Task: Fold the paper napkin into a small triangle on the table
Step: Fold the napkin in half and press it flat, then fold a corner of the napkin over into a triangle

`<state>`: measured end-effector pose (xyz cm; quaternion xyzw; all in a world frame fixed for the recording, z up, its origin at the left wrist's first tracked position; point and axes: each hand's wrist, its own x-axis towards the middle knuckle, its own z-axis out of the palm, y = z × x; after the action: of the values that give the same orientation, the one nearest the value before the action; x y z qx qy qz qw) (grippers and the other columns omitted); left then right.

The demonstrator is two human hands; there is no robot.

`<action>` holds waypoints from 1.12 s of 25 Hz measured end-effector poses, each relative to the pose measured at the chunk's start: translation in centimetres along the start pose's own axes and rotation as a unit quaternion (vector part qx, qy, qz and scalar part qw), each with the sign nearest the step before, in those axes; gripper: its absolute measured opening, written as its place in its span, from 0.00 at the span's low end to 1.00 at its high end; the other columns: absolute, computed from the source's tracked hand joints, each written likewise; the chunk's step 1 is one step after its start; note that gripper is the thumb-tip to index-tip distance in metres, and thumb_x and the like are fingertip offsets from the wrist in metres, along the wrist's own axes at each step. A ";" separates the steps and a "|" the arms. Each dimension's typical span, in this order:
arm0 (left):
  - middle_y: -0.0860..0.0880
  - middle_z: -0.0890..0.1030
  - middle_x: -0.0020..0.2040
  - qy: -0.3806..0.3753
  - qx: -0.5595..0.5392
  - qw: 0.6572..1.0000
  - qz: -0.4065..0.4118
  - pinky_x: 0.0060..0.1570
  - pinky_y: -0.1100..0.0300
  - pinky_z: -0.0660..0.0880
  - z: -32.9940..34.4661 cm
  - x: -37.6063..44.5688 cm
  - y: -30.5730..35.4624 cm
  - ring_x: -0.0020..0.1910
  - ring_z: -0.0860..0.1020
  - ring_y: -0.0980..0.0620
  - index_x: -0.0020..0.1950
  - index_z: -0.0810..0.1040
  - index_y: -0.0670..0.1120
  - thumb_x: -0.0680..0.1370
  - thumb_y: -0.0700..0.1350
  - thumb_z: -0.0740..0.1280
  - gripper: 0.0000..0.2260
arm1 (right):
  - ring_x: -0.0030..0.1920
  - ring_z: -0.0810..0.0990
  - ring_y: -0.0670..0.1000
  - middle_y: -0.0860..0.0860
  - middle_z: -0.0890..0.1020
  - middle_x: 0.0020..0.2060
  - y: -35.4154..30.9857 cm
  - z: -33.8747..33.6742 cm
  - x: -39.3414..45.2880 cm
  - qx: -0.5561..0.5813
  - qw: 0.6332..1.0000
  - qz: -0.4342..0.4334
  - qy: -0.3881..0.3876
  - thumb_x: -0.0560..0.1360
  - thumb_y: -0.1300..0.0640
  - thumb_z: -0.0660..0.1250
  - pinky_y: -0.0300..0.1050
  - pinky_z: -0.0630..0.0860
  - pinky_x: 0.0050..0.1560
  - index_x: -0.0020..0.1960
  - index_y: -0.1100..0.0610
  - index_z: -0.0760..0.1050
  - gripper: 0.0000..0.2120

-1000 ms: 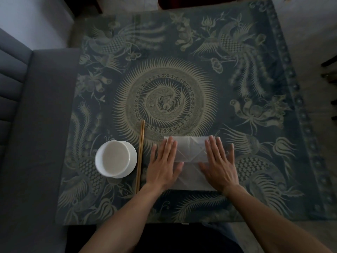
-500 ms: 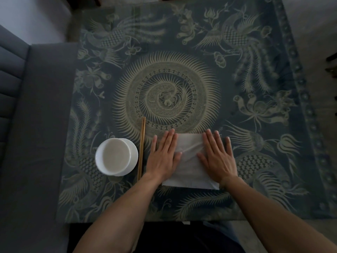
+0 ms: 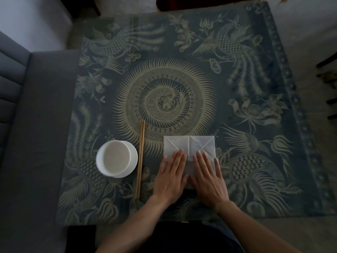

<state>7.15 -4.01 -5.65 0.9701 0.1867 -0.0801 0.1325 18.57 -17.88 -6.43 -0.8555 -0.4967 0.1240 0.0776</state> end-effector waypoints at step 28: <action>0.45 0.74 0.63 0.074 -0.025 0.996 0.046 0.66 0.47 0.65 -4.5 4.5 -2.8 0.62 0.73 0.44 0.73 0.67 0.47 0.81 0.55 0.61 0.23 | 0.77 0.55 0.57 0.58 0.67 0.74 3.1 -1.9 -1.0 -0.031 0.998 -0.053 0.030 0.79 0.43 0.54 0.62 0.53 0.73 0.75 0.56 0.63 0.29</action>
<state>10.65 1.36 -2.93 0.9774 0.1532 0.0027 0.1459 21.19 -20.32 -5.26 -0.8335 -0.5420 0.0787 0.0722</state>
